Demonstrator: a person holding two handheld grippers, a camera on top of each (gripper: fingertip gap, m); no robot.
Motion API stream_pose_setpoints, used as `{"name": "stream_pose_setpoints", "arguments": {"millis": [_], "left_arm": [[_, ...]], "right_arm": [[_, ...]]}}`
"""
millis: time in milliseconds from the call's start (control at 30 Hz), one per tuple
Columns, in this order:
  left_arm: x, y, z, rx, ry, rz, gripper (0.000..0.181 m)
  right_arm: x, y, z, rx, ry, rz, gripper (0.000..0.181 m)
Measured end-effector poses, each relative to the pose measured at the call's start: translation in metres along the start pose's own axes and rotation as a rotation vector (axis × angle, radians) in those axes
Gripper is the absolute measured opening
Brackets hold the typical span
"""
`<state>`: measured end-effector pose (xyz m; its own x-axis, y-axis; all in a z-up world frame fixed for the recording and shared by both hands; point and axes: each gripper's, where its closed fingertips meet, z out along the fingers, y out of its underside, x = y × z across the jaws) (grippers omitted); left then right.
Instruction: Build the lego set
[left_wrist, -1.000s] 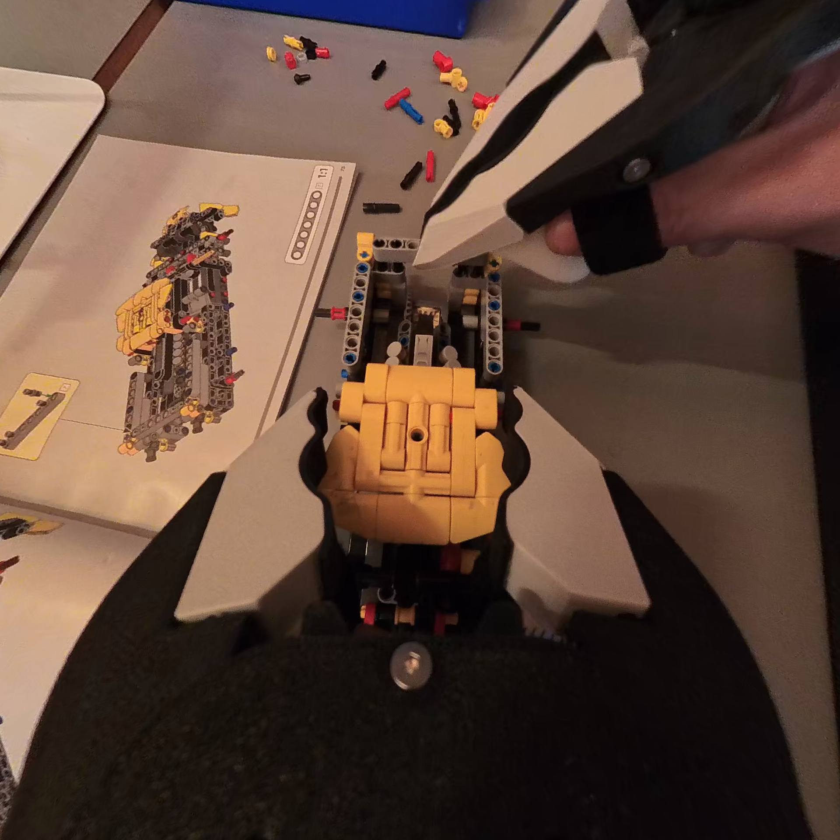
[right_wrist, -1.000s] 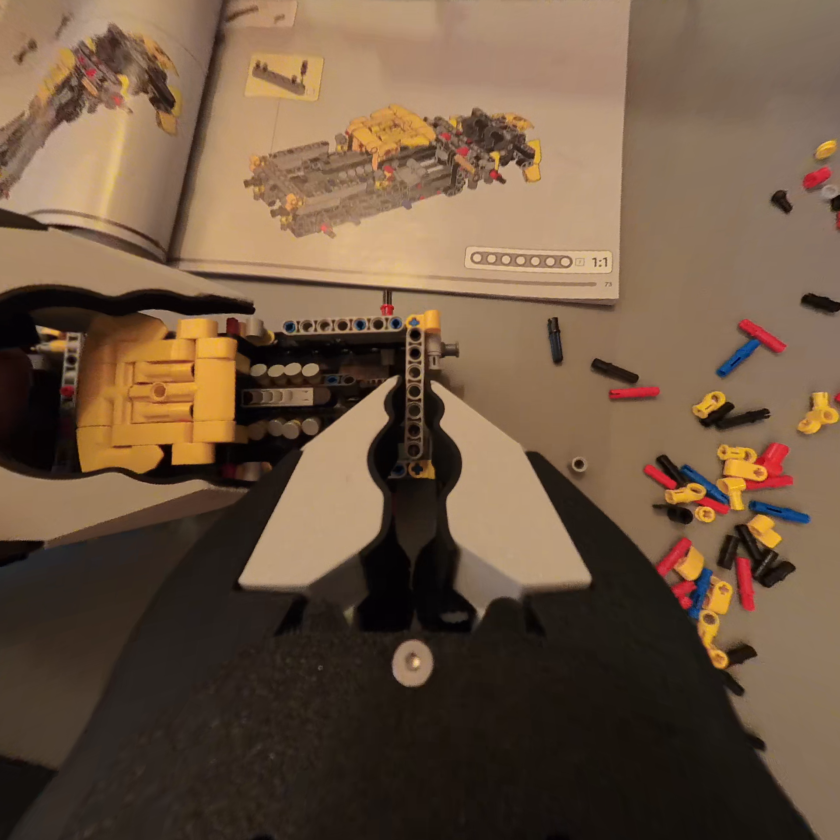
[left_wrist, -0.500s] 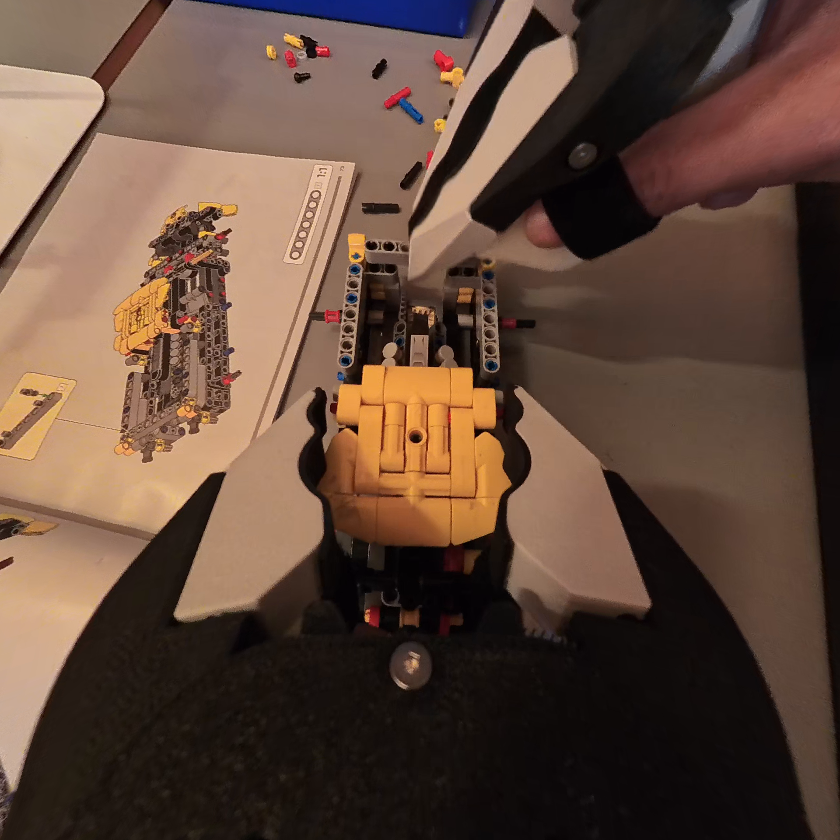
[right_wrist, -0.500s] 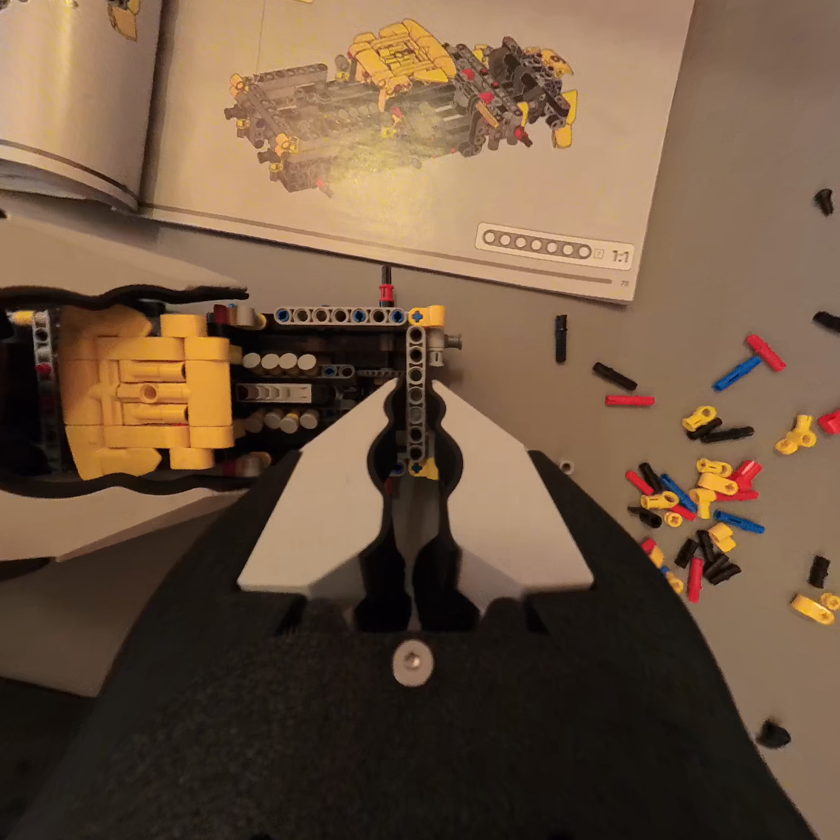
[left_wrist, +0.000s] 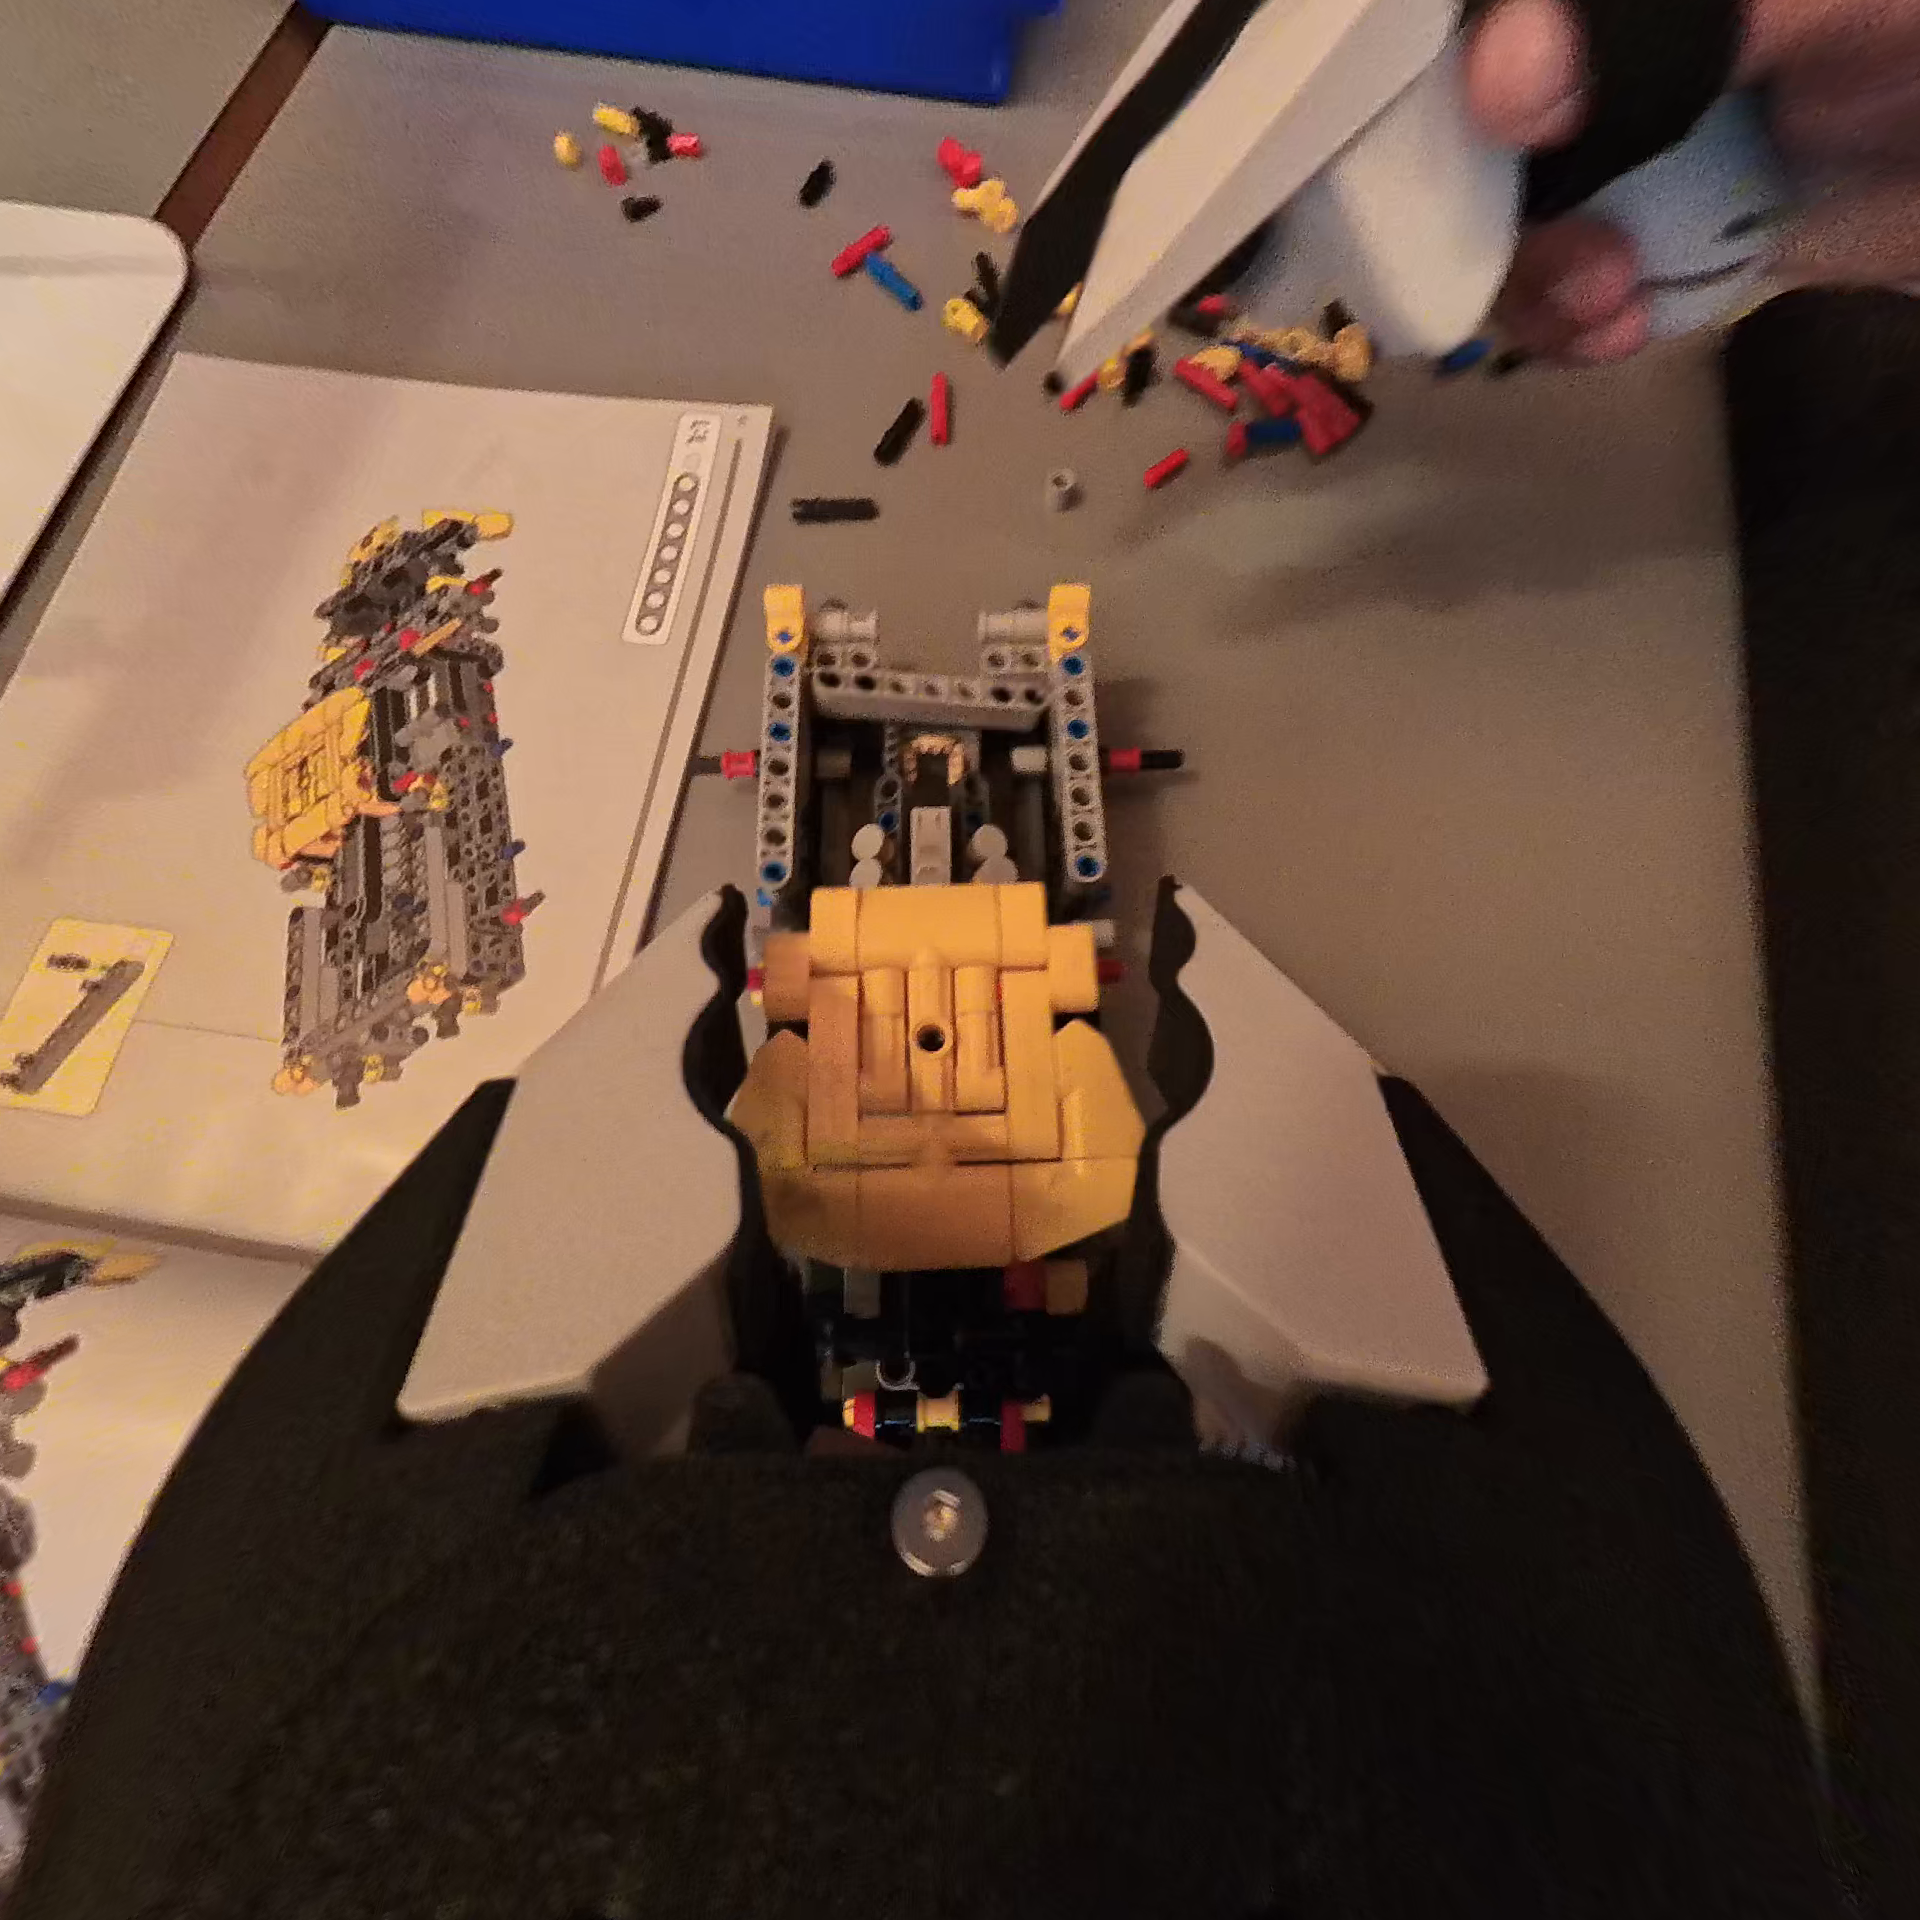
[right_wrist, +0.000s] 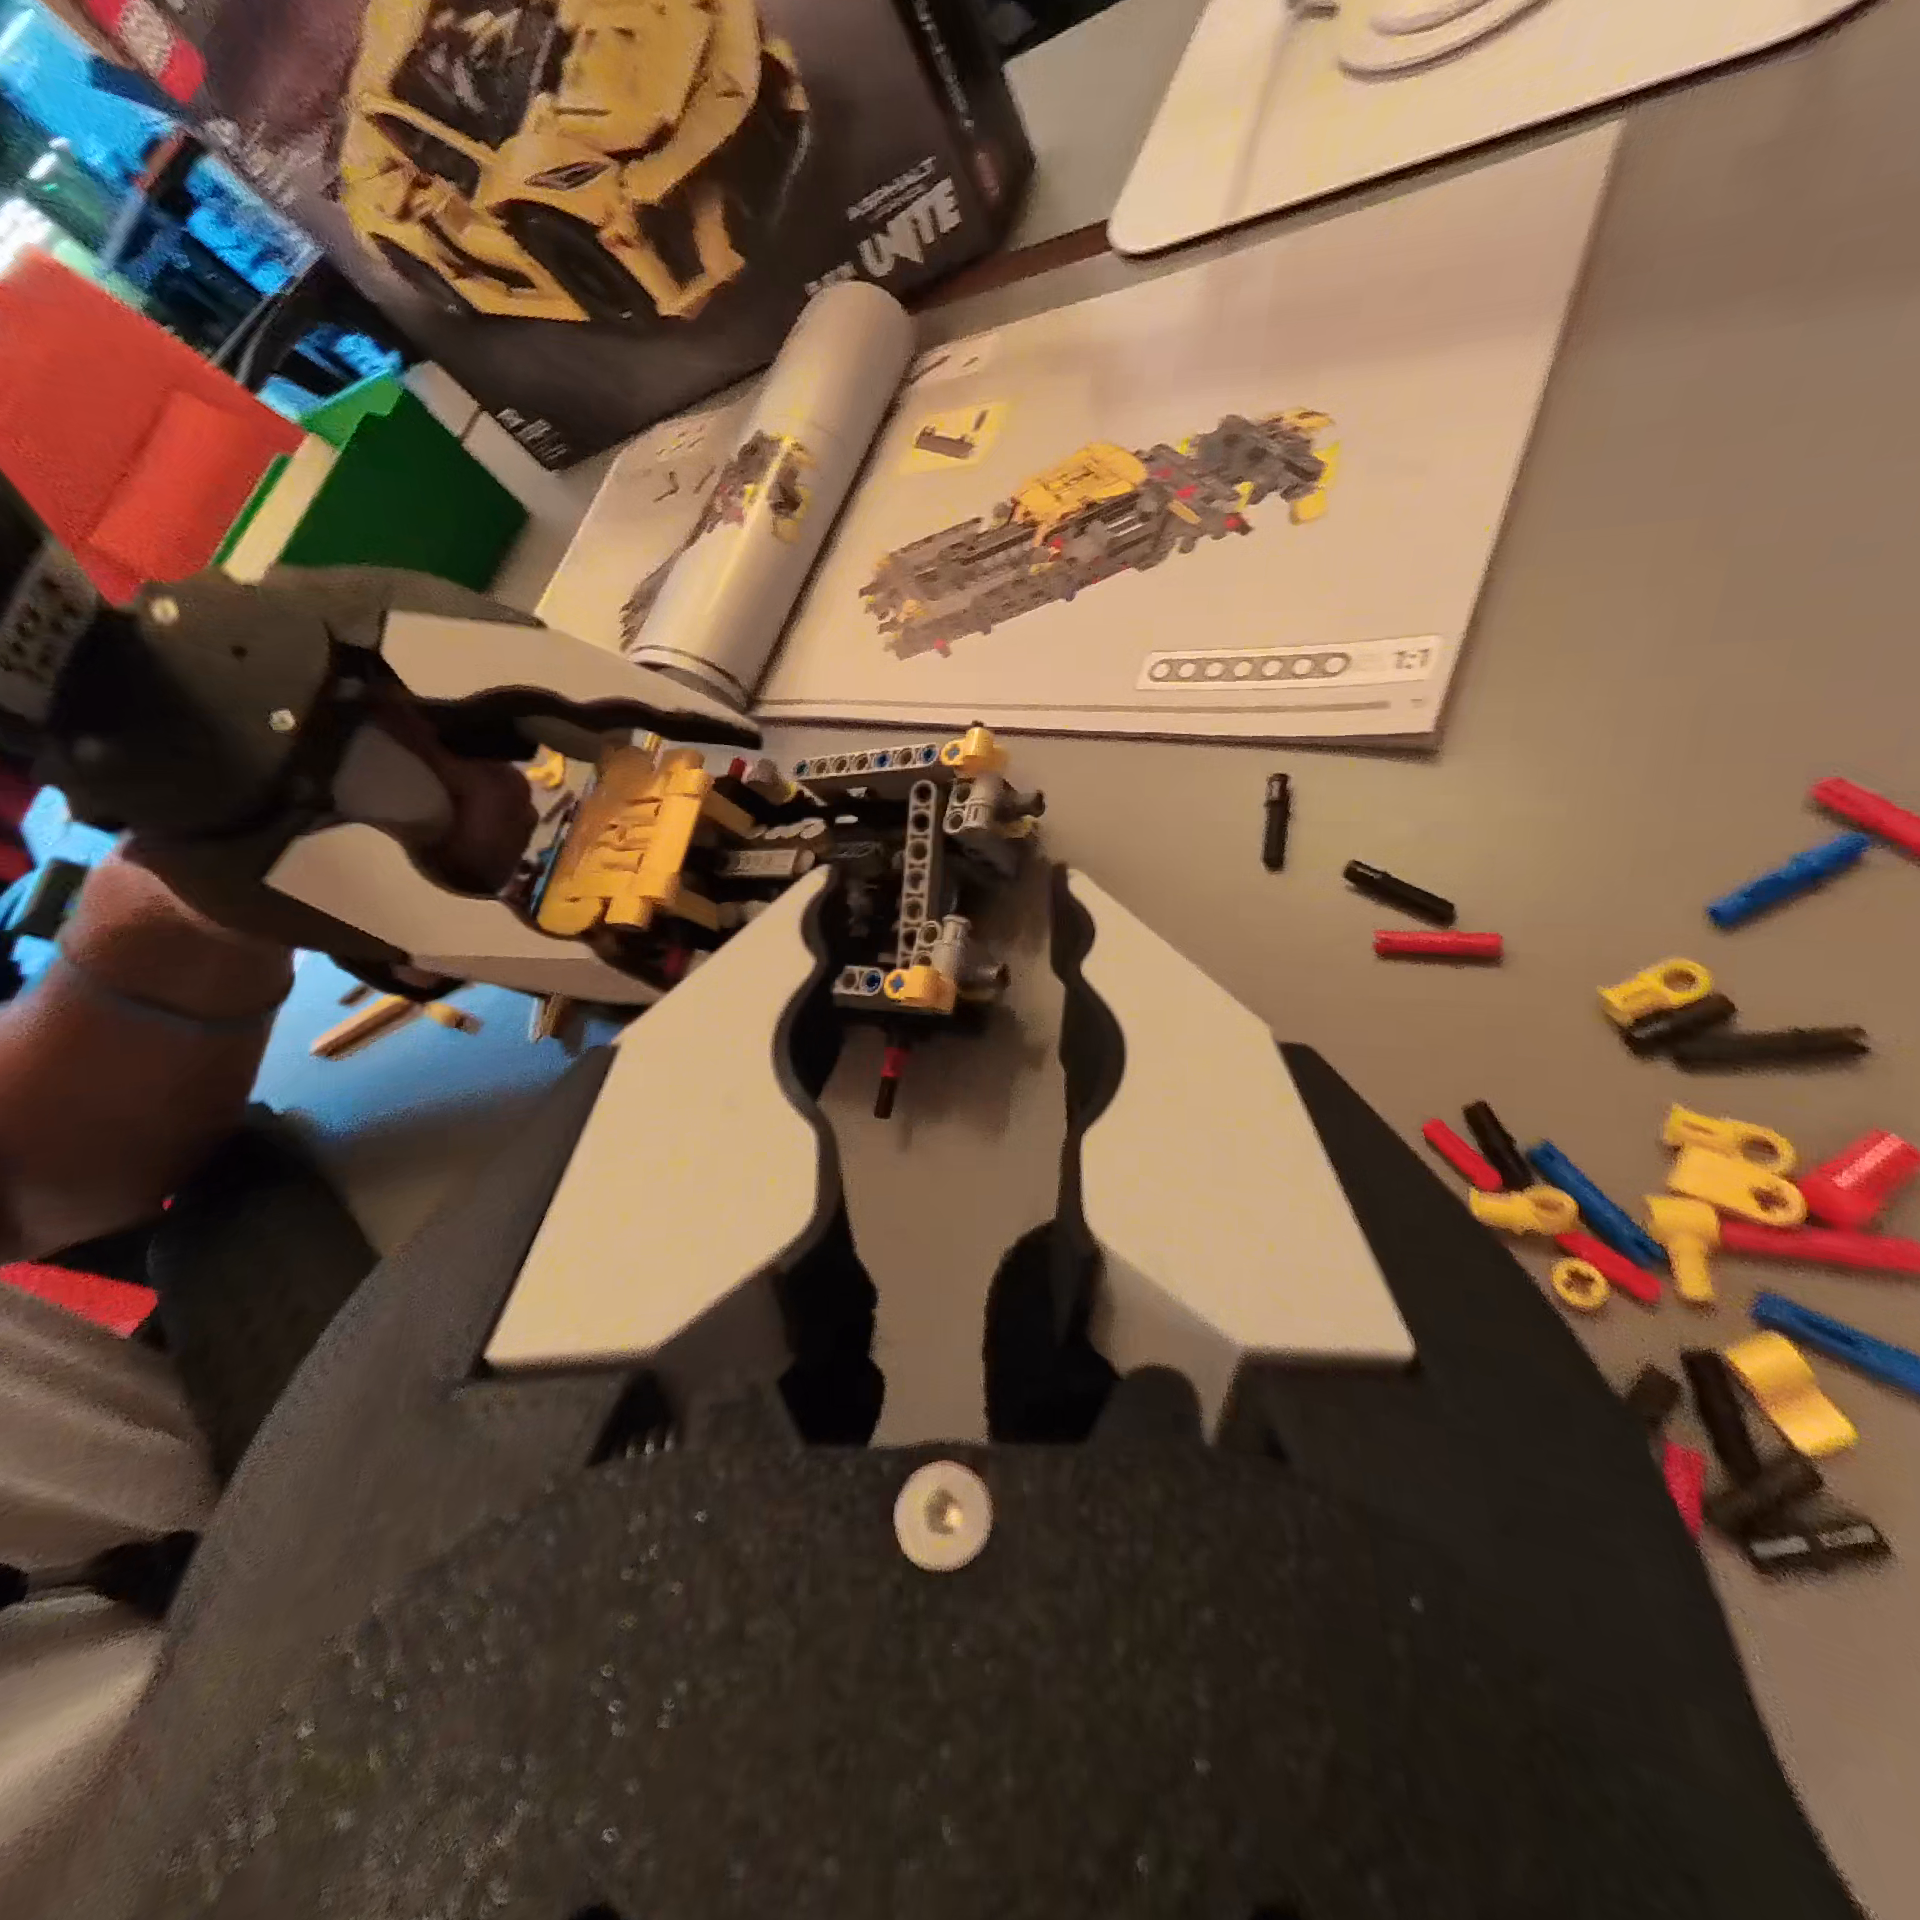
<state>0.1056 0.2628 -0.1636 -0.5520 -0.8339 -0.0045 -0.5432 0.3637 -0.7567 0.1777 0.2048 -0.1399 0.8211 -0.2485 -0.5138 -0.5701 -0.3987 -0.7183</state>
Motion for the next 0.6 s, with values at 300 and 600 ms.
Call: {"name": "stream_pose_setpoints", "arguments": {"millis": [300,600], "left_arm": [[-0.01,-0.03,-0.002,-0.119,0.102,0.267,0.048],[0.005,-0.018,0.049,-0.446,0.476,0.841,0.04]], "right_arm": [[0.002,0.022,0.021,-0.021,-0.107,0.012,0.038],[0.008,0.015,-0.003,0.124,-0.186,0.115,0.031]]}}
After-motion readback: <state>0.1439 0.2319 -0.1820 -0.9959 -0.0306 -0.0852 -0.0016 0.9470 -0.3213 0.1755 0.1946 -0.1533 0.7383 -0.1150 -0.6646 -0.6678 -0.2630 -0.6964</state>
